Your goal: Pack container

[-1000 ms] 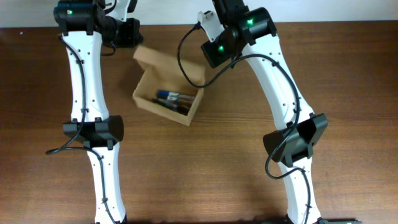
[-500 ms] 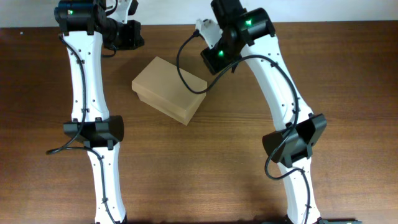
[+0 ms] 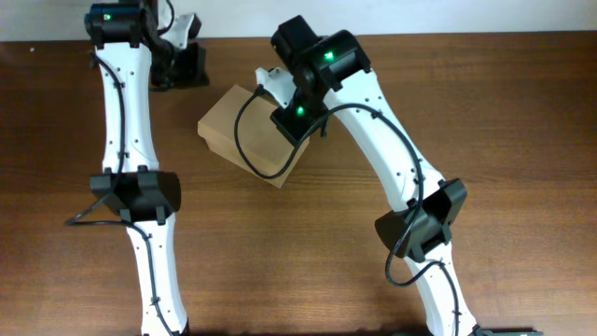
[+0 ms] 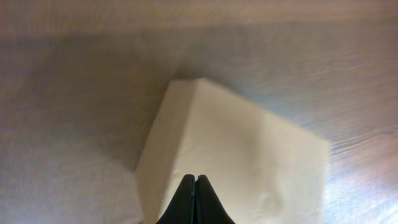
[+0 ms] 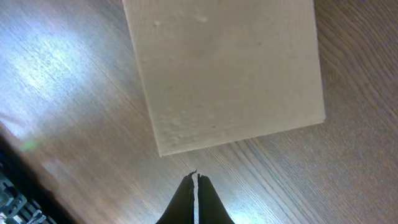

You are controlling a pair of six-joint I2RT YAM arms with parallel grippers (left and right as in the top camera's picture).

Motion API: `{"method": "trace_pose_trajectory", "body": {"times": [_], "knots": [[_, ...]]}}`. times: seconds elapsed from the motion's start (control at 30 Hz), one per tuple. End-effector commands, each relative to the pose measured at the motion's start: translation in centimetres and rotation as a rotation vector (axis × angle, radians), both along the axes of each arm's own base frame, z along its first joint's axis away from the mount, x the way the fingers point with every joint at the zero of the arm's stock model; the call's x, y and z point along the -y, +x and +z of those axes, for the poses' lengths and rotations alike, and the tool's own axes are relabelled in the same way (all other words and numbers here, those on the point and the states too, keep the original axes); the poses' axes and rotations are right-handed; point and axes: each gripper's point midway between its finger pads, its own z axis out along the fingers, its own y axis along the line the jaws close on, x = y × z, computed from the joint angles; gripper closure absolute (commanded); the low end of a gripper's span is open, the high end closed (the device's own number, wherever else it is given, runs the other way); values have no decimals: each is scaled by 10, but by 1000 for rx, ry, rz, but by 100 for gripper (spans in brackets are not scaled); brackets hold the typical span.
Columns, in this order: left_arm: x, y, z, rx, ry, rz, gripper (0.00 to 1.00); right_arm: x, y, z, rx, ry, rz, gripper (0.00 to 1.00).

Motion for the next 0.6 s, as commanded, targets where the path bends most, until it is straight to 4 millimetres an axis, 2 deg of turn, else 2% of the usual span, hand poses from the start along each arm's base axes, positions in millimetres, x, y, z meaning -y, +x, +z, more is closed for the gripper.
{"method": "trace_pose_trajectory", "body": {"times": [0.0,0.27,0.57], "knots": [[-13,-8,-3,-36,37,19,99,3,0,23,68,4,-11,96],[-23,-21,-37,-151,135,23,98,17,9,34,116,-13,-43,96],[-13,-37,-65,-257,166,-12,98,22,11,33,121,-34,-65,96]]}}
